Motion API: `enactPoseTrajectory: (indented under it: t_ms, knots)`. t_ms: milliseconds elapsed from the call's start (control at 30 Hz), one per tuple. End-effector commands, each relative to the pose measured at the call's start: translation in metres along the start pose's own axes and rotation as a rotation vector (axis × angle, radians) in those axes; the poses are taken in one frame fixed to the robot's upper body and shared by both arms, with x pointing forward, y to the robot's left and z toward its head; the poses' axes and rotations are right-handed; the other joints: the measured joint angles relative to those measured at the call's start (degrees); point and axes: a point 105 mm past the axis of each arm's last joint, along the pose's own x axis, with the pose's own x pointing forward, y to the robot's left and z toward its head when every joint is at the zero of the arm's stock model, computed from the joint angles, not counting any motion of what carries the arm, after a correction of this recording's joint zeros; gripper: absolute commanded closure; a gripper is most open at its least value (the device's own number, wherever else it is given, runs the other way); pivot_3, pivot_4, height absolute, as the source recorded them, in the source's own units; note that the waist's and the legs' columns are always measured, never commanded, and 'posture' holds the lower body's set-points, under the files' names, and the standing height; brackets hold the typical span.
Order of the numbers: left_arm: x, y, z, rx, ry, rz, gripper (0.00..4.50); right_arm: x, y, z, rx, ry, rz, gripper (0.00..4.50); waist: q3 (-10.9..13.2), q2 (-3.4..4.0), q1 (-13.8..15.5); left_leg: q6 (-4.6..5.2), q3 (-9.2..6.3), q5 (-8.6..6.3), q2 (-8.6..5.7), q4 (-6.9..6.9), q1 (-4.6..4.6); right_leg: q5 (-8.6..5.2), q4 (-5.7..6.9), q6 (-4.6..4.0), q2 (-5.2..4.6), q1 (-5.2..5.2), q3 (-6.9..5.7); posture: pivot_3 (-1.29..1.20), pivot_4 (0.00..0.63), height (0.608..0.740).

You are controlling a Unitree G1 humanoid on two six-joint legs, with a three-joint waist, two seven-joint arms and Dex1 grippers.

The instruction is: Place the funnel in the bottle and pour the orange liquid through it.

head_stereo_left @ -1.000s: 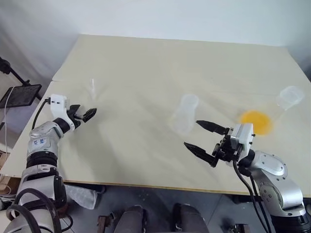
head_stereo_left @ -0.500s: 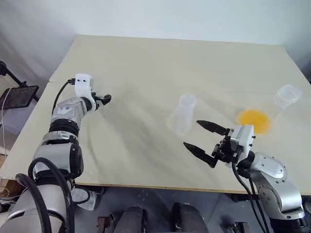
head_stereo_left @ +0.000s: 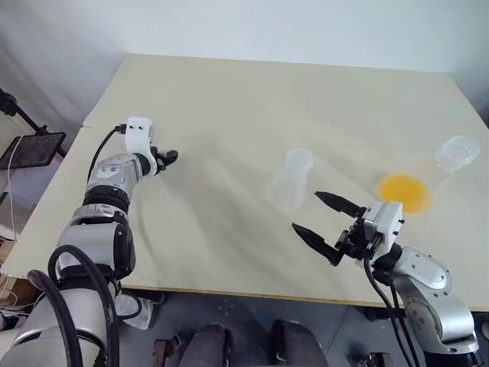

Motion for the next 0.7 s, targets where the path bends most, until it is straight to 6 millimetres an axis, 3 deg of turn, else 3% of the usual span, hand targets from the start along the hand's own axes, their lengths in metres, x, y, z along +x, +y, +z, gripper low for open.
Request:
enactPoseTrajectory:
  t_ms: [33,200,333,700]
  knots:
    - [-0.011,0.008,0.011,0.035,-0.063,-0.017,1.20,0.001,0.003,0.013,-0.040,-0.044,0.007,0.00,0.0,0.00,-0.1,0.00,-0.01,0.00,0.01,-0.01,0.01,0.00,0.00,0.00,0.00,-0.01,0.00,0.00,0.150,0.740]
    - [-0.030,0.032,0.000,0.000,-0.050,0.083,1.20,0.001,0.003,0.011,-0.031,-0.040,0.021,0.00,0.0,0.01,-0.9,-0.03,0.00,0.00,0.10,-0.06,0.05,0.00,0.02,-0.01,0.08,-0.03,0.02,0.00,0.150,0.740]
    - [-0.032,0.037,0.003,-0.046,-0.063,0.160,0.04,0.005,0.004,0.010,-0.022,-0.041,0.046,0.00,0.0,0.00,-0.3,-0.03,-0.04,0.01,0.10,0.03,0.04,0.00,0.02,0.00,0.05,0.02,0.05,0.00,0.150,0.740]
    - [-0.022,0.029,0.021,-0.087,-0.059,0.193,0.01,0.005,0.001,0.012,-0.033,-0.042,0.048,0.00,0.0,-0.01,0.0,-0.03,-0.09,0.01,-0.01,-0.01,0.03,0.01,0.03,0.01,0.02,0.01,0.04,0.00,0.150,0.740]
